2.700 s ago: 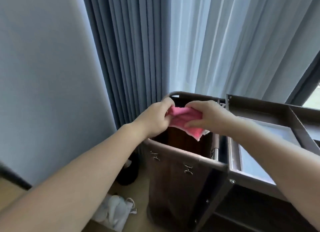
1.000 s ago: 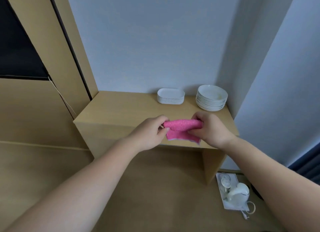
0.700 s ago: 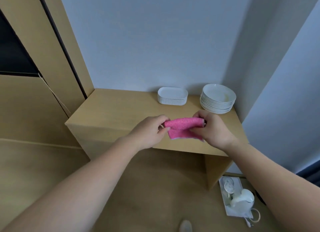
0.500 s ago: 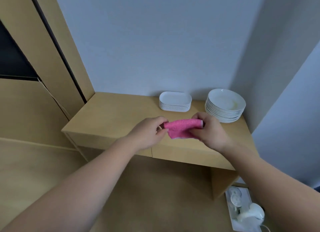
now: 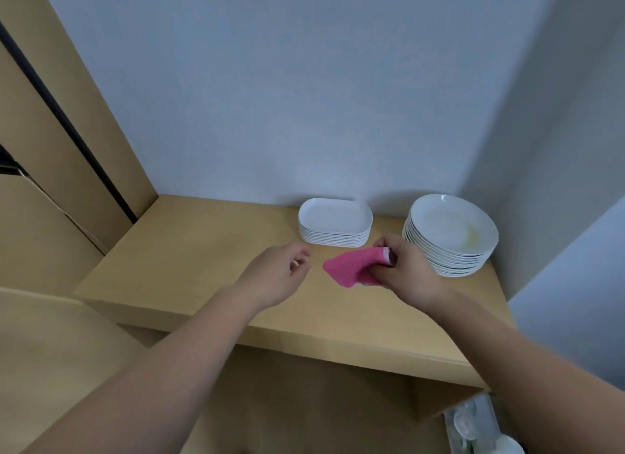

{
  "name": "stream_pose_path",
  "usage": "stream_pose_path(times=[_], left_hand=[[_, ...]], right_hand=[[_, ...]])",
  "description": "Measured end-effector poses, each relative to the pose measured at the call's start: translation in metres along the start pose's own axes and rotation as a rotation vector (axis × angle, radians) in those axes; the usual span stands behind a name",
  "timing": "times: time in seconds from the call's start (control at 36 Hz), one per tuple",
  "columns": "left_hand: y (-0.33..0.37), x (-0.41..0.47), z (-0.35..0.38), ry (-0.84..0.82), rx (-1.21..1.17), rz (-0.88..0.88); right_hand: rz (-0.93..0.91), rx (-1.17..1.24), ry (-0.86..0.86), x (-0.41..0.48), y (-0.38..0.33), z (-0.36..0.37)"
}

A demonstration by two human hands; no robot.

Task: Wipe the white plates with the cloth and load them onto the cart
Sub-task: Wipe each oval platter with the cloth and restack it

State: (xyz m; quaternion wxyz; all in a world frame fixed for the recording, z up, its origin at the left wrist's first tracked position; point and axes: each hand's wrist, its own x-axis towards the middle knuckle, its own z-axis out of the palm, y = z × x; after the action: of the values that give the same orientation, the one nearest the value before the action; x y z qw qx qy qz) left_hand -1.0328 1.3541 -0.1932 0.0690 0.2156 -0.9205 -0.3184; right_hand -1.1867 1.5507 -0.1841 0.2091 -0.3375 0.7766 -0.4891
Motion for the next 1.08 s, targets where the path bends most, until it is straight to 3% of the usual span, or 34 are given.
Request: stream_pose_path(times=[0.58,0.86,1.08], left_hand=[[-0.117,0.215,-0.006,-0.15,0.286,-0.033],[-0.127,0.256,0.034,-0.199,0.212,-0.275],[-0.123,0.264,0.049,-0.22,0.246,-0.336]], right_hand=[[0.284,-0.134,0.312,0.103,0.023,0.043],[0.288,-0.151,0.271,0.133,0.041,0.041],[0.312,-0.152,0.188,0.148,0.06,0.024]])
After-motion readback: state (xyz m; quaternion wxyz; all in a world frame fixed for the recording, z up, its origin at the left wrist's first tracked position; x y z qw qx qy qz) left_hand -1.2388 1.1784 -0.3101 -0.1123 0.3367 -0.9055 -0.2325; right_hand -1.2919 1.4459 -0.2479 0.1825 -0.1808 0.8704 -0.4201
